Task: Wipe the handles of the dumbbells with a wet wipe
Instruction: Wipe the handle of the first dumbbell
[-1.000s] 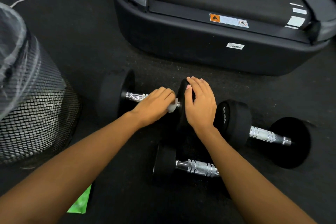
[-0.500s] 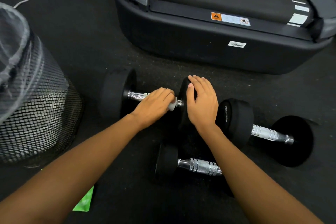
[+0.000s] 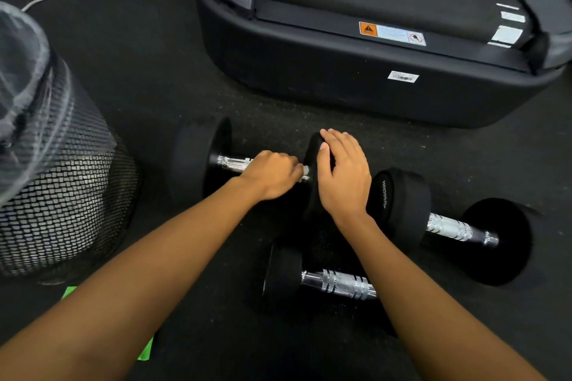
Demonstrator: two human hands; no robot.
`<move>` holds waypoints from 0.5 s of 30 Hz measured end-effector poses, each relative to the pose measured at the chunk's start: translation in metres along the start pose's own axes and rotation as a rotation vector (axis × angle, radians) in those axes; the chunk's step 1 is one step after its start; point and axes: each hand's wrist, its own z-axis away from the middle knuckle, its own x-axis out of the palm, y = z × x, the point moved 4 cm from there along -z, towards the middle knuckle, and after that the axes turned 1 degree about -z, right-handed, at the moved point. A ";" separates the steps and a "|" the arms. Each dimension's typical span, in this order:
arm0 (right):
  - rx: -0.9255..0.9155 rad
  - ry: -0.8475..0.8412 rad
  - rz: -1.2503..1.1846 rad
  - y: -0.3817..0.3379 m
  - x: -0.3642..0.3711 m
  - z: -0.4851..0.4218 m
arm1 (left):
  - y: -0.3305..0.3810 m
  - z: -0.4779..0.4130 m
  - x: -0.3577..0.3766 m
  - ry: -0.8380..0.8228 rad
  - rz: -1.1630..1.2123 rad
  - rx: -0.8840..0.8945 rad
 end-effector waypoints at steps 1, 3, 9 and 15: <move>-0.002 0.003 0.001 0.000 0.000 0.000 | 0.003 0.000 0.000 0.000 0.012 0.033; -0.004 0.005 0.001 -0.001 -0.001 0.001 | 0.000 0.004 -0.002 0.008 0.046 0.093; -0.006 0.003 0.002 -0.001 -0.001 0.001 | -0.021 0.004 -0.006 0.006 -0.070 -0.011; 0.002 -0.006 0.002 0.000 -0.001 0.000 | 0.001 0.015 0.000 0.154 -0.041 0.294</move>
